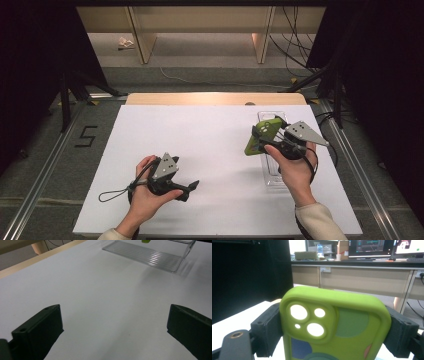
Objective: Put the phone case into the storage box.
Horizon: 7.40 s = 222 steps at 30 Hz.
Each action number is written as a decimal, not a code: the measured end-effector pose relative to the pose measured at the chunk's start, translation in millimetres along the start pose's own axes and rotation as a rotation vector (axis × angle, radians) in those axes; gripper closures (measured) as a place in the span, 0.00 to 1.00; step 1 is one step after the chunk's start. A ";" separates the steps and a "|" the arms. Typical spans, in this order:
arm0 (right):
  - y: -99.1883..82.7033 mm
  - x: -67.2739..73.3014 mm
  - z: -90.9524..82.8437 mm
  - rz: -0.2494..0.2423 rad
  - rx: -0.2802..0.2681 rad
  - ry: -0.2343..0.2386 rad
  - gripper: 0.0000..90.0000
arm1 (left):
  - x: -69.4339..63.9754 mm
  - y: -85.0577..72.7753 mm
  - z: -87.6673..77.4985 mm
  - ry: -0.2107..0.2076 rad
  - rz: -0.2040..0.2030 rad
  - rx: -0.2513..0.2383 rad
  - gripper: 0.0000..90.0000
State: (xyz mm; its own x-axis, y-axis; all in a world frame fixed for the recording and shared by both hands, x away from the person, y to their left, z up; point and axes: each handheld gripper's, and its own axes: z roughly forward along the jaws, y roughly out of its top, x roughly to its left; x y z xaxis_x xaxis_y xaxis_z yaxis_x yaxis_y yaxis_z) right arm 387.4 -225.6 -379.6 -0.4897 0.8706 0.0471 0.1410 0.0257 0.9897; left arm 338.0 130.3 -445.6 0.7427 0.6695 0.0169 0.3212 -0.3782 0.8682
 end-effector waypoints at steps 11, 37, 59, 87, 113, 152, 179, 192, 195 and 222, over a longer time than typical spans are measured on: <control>4.4 -4.2 -4.0 0.007 -0.019 -0.019 0.19 | 5.7 -5.6 -9.5 0.018 -0.015 -0.006 0.00; 19.0 -32.5 -23.2 0.039 -0.048 -0.114 0.19 | 22.2 -16.9 -25.6 0.051 -0.055 -0.031 0.00; 19.1 -42.3 -26.5 0.035 -0.014 -0.158 0.19 | 30.7 -27.1 -34.9 0.063 -0.078 -0.036 0.00; 18.3 -49.5 -22.2 0.024 0.014 -0.178 0.19 | 32.0 -28.5 -34.6 0.070 -0.079 -0.033 0.00; 21.6 -50.8 -11.0 0.008 0.016 -0.194 0.19 | 33.2 -27.3 -36.5 0.076 -0.078 -0.040 0.00; 23.6 -55.0 3.2 0.012 0.030 -0.208 0.19 | 34.4 -27.7 -36.3 0.080 -0.079 -0.035 0.00; 24.5 -60.2 9.3 0.021 0.038 -0.219 0.19 | 34.5 -27.4 -36.3 0.085 -0.083 -0.044 0.00; 24.5 -62.0 13.3 0.022 0.044 -0.223 0.19 | 34.4 -27.3 -36.2 0.082 -0.080 -0.045 0.00; 24.6 -62.6 14.2 0.022 0.046 -0.225 0.19 | 34.2 -27.5 -35.9 0.083 -0.082 -0.044 0.00; 25.6 -66.3 24.4 0.025 0.063 -0.231 0.19 | 34.3 -27.4 -35.9 0.083 -0.083 -0.044 0.00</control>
State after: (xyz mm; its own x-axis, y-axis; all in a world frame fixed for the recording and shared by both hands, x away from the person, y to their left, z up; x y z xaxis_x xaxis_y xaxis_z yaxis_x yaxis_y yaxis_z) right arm 444.5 -270.6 -360.7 -0.2763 0.9605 0.0324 0.2076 0.0267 0.9779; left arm 333.6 186.6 -451.0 0.6629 0.7485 -0.0165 0.3519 -0.2921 0.8893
